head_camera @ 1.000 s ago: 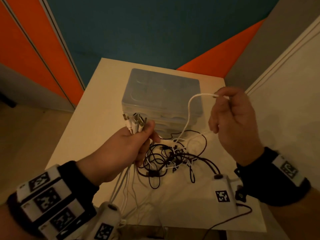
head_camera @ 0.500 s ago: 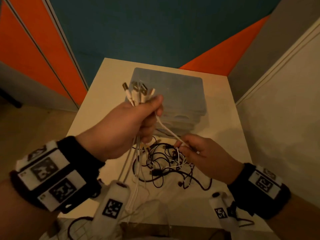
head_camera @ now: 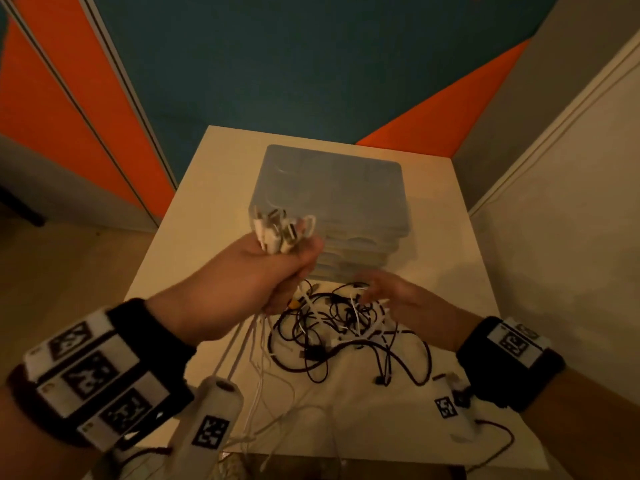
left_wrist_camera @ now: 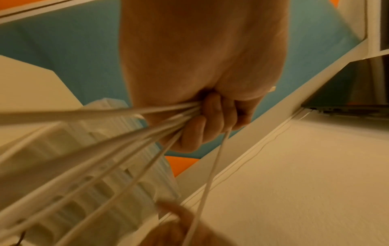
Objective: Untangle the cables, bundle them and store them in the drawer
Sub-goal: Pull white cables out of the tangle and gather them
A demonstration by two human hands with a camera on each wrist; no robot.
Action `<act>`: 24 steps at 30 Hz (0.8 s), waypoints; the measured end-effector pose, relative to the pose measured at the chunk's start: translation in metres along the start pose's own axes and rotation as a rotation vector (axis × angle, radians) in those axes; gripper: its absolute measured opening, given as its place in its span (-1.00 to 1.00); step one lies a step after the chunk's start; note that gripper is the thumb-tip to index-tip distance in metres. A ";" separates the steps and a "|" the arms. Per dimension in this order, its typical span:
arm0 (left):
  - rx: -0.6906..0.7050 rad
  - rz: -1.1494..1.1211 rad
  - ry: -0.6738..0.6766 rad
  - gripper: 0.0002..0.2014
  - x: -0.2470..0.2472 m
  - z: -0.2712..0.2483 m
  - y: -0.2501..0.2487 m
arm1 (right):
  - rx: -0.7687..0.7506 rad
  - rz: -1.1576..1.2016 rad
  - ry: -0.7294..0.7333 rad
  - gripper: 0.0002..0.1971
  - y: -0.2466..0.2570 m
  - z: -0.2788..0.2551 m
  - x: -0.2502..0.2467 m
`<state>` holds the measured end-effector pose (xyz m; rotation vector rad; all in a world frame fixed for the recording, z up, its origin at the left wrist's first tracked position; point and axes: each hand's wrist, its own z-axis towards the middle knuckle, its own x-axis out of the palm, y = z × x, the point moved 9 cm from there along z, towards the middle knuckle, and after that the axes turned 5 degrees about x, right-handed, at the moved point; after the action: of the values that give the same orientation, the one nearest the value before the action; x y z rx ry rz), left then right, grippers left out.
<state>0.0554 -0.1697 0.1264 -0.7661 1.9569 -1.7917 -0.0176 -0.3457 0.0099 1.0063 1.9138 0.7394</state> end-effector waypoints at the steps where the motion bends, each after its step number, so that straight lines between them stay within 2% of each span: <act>1: -0.006 0.027 0.017 -0.65 0.005 0.001 0.002 | -0.053 0.114 -0.029 -0.44 0.014 0.003 -0.004; 5: 0.024 0.156 0.142 -0.68 0.031 0.004 0.005 | -0.218 0.392 -0.195 -0.60 0.071 0.006 -0.017; 8: 0.101 0.301 0.299 -0.84 0.057 0.001 0.001 | -0.205 0.430 -0.102 -0.64 0.093 0.010 0.002; 9: 0.113 0.340 0.336 -0.86 0.062 -0.001 0.003 | -0.197 0.442 -0.036 -0.75 0.098 0.012 0.011; 10: 0.112 0.369 0.359 -0.86 0.065 -0.003 0.005 | -0.182 0.491 0.018 -0.61 0.101 0.013 0.016; 11: 0.111 0.388 0.375 -0.84 0.067 -0.006 0.007 | -0.172 0.553 0.058 -0.34 0.102 0.012 0.018; 12: 0.112 0.407 0.389 -0.84 0.067 -0.008 0.010 | -0.190 0.585 0.061 -0.20 0.103 0.009 0.016; 13: 0.106 0.422 0.406 -0.80 0.067 -0.009 0.012 | -0.217 0.593 0.035 -0.20 0.104 0.006 0.011; 15: 0.085 0.421 0.421 -0.71 0.066 -0.013 0.015 | -0.280 0.495 -0.065 -0.47 0.108 -0.004 -0.001; 17: -0.010 0.298 0.316 -0.76 0.053 -0.013 0.020 | -0.328 0.421 -0.158 -0.80 0.111 -0.012 -0.008; 20: -0.185 -0.003 0.022 -0.58 0.019 -0.006 0.038 | -0.362 0.343 -0.232 -0.75 0.114 -0.023 -0.010; 21: -0.241 -0.100 -0.059 -0.58 0.012 -0.005 0.044 | -0.374 0.289 -0.221 -0.74 0.117 -0.027 -0.005; 24: -0.310 -0.203 -0.200 -0.60 -0.001 0.002 0.050 | -0.381 0.097 -0.171 -0.71 0.120 -0.034 0.013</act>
<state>0.0505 -0.1686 0.0764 -1.2331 2.1071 -1.4615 -0.0079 -0.2778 0.1152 0.8933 1.5131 0.9956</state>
